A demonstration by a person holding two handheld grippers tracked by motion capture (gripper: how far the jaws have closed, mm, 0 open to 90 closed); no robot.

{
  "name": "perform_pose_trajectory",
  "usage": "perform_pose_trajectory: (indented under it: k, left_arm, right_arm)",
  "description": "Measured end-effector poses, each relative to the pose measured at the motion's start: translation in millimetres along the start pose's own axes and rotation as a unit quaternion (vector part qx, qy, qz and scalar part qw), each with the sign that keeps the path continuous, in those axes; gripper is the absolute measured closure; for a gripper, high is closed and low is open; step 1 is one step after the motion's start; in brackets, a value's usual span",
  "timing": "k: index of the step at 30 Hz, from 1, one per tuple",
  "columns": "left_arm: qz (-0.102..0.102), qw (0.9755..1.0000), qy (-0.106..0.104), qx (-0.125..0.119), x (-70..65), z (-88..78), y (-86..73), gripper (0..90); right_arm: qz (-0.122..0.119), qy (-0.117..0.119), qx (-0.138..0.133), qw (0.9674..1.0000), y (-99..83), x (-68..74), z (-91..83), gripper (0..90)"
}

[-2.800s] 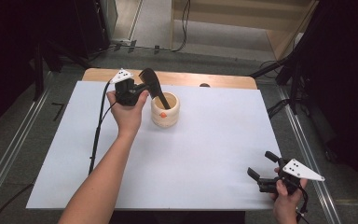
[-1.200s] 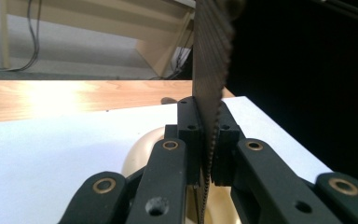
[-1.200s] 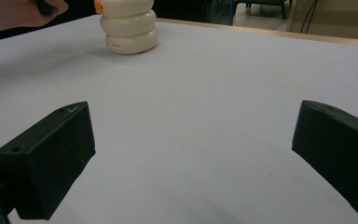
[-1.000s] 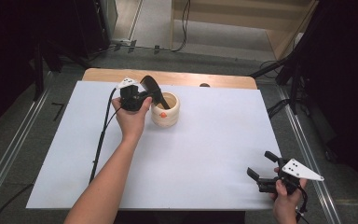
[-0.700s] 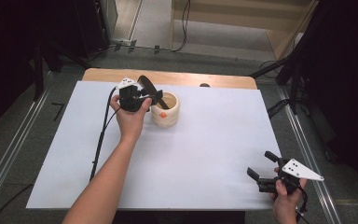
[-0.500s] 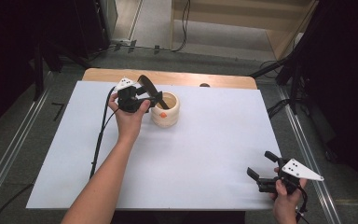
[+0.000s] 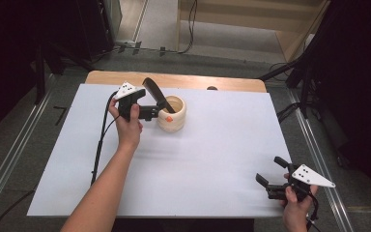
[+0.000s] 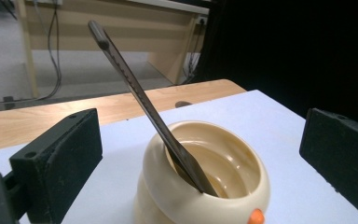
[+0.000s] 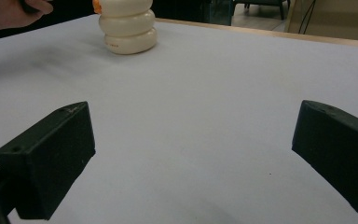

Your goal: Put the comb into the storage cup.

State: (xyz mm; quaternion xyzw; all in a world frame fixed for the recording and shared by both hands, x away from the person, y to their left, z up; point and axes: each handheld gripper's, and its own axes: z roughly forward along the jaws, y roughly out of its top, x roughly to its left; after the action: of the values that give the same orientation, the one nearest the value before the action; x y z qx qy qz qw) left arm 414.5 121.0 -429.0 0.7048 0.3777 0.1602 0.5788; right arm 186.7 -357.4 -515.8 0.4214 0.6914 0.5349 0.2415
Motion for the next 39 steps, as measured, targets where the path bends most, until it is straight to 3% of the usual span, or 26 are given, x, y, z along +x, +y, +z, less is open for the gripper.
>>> perform_pose_trajectory:
  k: [22, 39]
  left_arm:
    - [0.037, 0.9991, -0.004, -0.019, -8.3, -33.5, -2.1, 0.0]
    - [0.041, 0.9985, -0.008, -0.034, -10.5, -66.4, -13.8, 0.0]
  right_arm:
    - [-0.003, -0.002, 0.002, 1.0, 0.2, 0.9, 1.1, 0.0]
    - [-0.004, -0.002, 0.004, 1.0, 0.1, 1.3, 1.5, 0.0]
